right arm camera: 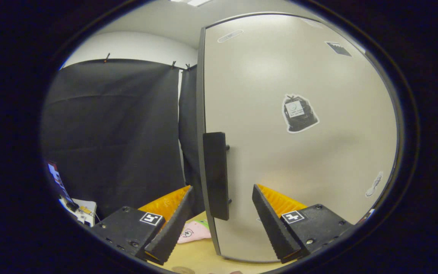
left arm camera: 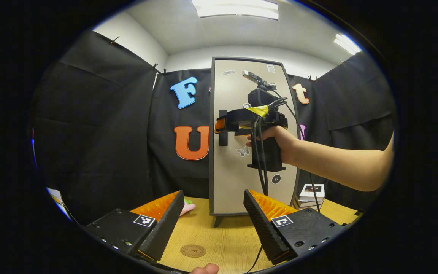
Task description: Open the cabinet door with the right hand, grasp the bottle in the cabinet with the left hand and place it on the coaster, then close the cabinet door with the right hand.
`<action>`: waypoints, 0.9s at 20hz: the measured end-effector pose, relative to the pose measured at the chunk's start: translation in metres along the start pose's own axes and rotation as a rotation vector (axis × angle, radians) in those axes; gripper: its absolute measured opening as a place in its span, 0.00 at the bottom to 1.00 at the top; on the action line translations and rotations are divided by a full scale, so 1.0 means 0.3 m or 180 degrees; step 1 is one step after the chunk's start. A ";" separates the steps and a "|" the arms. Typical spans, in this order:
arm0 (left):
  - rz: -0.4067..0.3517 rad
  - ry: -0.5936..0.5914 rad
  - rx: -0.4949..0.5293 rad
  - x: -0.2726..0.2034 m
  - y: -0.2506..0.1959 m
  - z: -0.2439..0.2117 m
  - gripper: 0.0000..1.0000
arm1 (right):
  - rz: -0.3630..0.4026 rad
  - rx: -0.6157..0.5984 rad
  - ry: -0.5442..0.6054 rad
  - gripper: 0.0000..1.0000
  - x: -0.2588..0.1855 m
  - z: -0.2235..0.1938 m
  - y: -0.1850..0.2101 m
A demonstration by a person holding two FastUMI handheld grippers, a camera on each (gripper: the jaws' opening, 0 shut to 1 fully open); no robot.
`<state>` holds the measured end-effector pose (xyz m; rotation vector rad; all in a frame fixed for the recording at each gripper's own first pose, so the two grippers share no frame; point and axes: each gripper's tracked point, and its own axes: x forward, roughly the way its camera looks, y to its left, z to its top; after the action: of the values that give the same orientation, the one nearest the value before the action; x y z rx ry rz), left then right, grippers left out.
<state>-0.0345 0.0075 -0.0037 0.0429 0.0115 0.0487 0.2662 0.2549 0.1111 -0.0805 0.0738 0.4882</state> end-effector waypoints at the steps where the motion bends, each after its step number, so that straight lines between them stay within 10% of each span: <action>1: 0.0012 0.0001 0.0002 0.003 0.004 -0.001 0.95 | -0.0029 -0.0050 0.0000 0.94 0.008 0.001 -0.002; 7: 0.0061 -0.0001 -0.0016 0.011 0.022 0.004 0.95 | -0.0032 -0.0231 0.0018 0.88 0.047 0.000 0.019; 18: 0.0070 -0.0039 -0.0037 0.023 0.036 0.010 0.95 | -0.0235 -0.0070 -0.0060 0.45 0.085 0.011 0.008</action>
<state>-0.0281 0.0186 -0.0002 0.0318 -0.0016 0.0706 0.2877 0.2690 0.1120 -0.0998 0.0468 0.4160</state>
